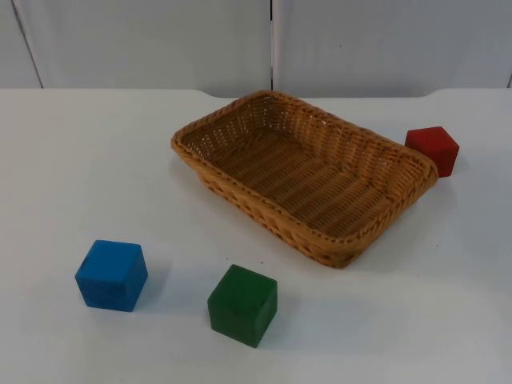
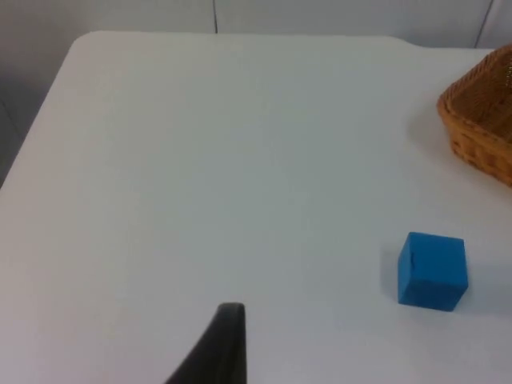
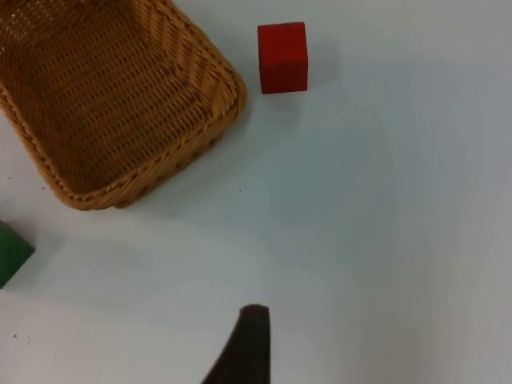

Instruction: Pick up one cube with each hand and place exactly two cubes into the same basket, leaving the remaining cube outside.

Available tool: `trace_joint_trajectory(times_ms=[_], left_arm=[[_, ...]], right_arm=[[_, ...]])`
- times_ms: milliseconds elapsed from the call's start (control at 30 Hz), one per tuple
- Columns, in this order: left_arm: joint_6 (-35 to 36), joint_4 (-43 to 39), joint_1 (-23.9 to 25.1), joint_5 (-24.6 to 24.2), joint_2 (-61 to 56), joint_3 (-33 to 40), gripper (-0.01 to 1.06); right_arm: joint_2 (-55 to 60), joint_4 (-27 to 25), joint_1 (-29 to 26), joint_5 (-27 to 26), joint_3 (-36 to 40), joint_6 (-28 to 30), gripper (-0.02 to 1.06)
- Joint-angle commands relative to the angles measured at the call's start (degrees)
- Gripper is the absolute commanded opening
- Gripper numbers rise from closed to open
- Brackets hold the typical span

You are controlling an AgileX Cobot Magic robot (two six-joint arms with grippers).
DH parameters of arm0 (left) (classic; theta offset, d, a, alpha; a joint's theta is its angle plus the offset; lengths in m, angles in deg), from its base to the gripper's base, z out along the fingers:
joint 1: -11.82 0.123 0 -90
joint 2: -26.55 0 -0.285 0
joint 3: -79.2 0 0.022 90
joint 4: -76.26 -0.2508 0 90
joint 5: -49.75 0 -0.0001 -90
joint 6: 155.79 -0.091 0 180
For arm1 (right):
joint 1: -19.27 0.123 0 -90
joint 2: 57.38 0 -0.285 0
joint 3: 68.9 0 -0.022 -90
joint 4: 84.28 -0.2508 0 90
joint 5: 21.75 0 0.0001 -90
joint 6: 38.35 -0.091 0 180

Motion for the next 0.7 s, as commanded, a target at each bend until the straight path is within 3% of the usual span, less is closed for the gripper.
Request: trace_joint_trajectory(times_ms=[0, 500, 667], left_arm=[[0.46, 1.01, 0.08, 1.88, 3.23, -1.55, 1.05], [-1.89, 6.45, 0.08, 7.96, 19.87, -5.17, 1.05], [-6.42, 9.14, 0.08, 8.84, 25.04, -5.17, 1.05]], right_arm=[[1.96, -0.33, 0.15, 0.14, -1.39, 0.72, 0.82], [15.85, -3.64, 0.15, -2.14, -7.99, 3.68, 0.82], [17.96, -3.64, 0.15, -3.41, -9.29, 4.47, 0.82]])
